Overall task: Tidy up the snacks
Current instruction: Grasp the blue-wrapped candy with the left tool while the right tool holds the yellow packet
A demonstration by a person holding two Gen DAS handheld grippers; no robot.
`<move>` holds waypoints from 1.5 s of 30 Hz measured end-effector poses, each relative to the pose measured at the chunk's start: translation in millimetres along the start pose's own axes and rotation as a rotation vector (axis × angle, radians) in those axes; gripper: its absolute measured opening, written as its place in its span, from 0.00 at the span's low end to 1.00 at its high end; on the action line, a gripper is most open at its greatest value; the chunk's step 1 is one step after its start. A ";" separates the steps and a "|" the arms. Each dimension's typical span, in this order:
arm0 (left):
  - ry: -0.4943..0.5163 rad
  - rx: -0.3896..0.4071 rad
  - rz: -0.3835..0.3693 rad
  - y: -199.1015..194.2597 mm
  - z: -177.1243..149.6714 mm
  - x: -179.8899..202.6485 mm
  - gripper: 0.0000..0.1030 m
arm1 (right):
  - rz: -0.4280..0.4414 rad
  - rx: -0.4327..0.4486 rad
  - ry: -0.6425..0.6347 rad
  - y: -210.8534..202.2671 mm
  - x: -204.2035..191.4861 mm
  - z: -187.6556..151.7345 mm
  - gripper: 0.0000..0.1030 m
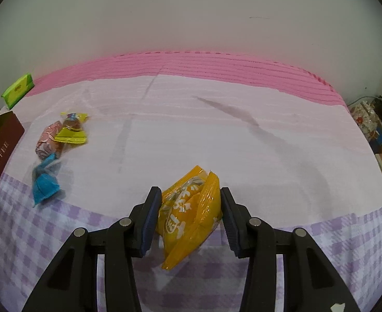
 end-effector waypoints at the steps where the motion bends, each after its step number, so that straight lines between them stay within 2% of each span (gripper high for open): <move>1: -0.004 -0.014 -0.016 5.0 1.9 5.2 0.51 | -0.011 0.005 -0.009 -0.7 3.0 -0.8 0.40; 5: -0.021 -0.058 -0.060 23.3 8.7 25.6 0.51 | -0.013 0.005 0.022 3.3 14.3 0.1 0.40; 12: -0.063 -0.098 -0.093 44.4 21.9 50.6 0.51 | 0.008 -0.002 0.057 6.9 18.7 1.5 0.41; 23: -0.064 -0.128 -0.058 74.1 34.7 60.6 0.49 | 0.018 -0.001 0.064 8.6 26.6 -0.4 0.43; 25: -0.049 -0.134 -0.054 74.0 31.3 60.3 0.47 | 0.018 -0.001 0.063 8.5 26.8 -0.7 0.43; 30: -0.013 -0.142 -0.071 70.8 16.3 53.4 0.31 | 0.019 -0.001 0.064 8.4 27.0 -1.0 0.43; 36: 0.077 -0.101 -0.053 58.0 -0.2 48.8 0.28 | 0.018 -0.001 0.064 8.5 27.1 -0.9 0.43; 45: 0.077 -0.089 -0.052 38.3 -13.4 35.3 0.28 | 0.017 -0.001 0.064 8.3 26.4 -1.0 0.43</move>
Point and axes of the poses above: each gripper's, at about its wrist camera, not at the fingertips, and y roughly the way its jaws point, x to its right, z to its top, the point moved 3 cm from there along y, roughly the way its jaws point, and after that the axes turned 5 degrees about x, right-handed, at the moved point
